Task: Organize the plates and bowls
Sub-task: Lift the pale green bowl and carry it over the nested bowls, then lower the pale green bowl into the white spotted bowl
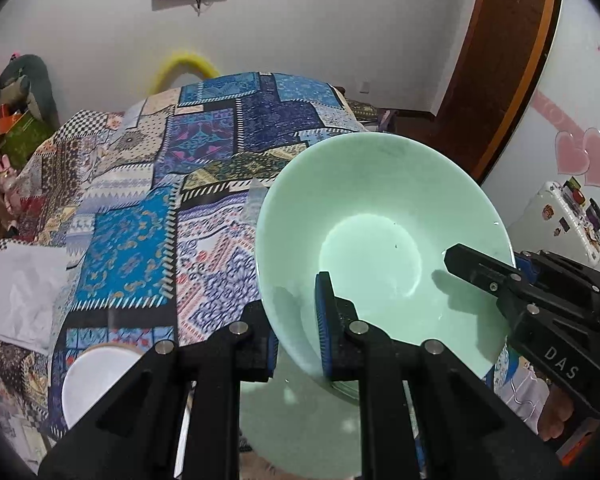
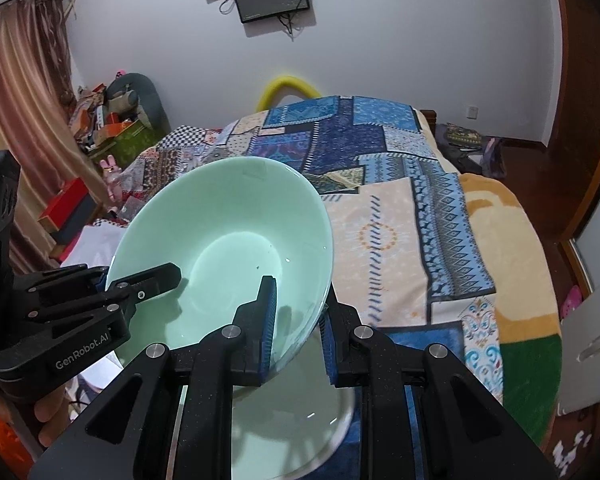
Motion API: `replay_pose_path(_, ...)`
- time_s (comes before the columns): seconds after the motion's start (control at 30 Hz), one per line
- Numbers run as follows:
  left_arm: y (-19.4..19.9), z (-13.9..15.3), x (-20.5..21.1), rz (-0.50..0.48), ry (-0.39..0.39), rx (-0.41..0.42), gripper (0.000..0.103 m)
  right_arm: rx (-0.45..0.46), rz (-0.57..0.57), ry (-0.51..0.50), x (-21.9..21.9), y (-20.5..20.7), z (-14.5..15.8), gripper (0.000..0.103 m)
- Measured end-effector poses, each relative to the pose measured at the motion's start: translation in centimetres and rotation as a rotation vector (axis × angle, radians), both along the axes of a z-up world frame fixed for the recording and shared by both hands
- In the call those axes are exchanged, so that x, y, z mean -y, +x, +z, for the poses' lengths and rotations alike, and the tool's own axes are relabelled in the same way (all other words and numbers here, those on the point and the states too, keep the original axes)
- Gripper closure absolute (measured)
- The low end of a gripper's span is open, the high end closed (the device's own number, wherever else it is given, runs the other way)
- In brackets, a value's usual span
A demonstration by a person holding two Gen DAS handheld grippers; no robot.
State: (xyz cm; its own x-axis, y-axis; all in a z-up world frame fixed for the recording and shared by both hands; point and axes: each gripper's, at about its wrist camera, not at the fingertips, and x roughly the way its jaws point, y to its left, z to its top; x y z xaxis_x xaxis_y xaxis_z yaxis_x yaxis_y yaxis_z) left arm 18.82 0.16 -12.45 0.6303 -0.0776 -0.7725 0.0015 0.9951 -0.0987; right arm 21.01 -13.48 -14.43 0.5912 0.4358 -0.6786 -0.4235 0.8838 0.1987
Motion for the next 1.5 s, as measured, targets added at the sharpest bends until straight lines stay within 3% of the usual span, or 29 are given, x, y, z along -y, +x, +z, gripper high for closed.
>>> replay_pose_path(0.77, -10.2, 0.4, -11.7, 0.190, -0.006, 0.017, 0.087, 0.007, 0.193, 0.018, -11.0, -5.7, -0.8, 0.084)
replay_pose_path(1.17, -12.4, -1.5, -16.5, 0.262, -0.018, -0.008, 0.087, -0.035, 0.258, 0.004, -15.7, -7.1, -2.8, 0.084)
replay_pose_path(1.5, -12.9, -4.7, -19.1, 0.289, -0.055, -0.069, 0.087, -0.096, 0.283, -0.018, -17.9, -7.3, -5.1, 0.084)
